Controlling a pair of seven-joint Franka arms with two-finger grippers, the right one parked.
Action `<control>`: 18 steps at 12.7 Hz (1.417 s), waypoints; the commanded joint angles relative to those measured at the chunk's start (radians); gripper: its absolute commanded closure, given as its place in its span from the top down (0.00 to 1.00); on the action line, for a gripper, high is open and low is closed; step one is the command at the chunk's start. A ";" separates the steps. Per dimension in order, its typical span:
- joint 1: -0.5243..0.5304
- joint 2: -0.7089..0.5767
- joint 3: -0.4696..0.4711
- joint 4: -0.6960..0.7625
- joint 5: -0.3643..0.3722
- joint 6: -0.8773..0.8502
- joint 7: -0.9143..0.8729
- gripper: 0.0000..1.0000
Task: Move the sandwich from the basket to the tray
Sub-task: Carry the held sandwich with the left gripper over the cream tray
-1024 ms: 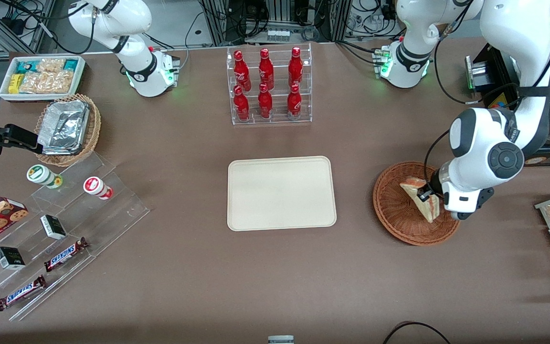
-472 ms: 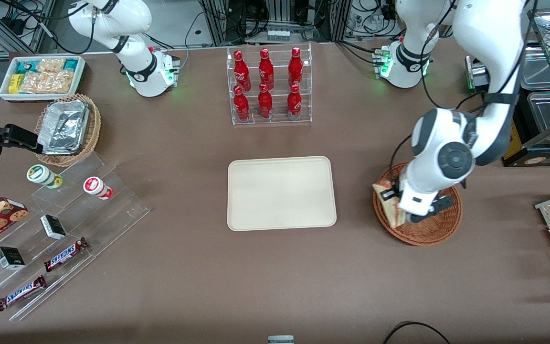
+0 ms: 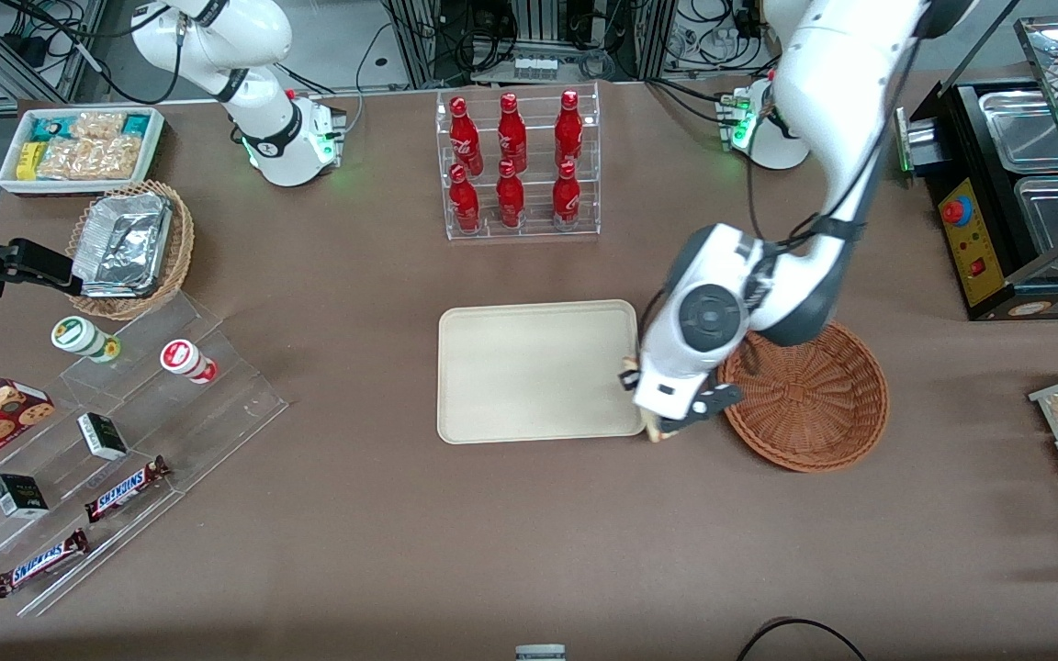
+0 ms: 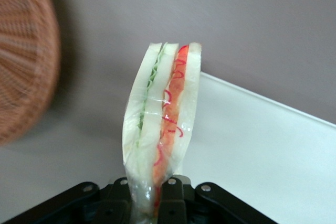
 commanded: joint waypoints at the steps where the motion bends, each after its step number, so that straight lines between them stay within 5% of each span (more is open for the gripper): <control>1: -0.058 0.075 0.015 0.108 -0.007 -0.032 -0.065 0.00; 17: -0.270 0.286 0.024 0.323 -0.003 -0.030 -0.294 0.00; 18: -0.270 0.286 0.024 0.323 -0.004 -0.029 -0.292 0.44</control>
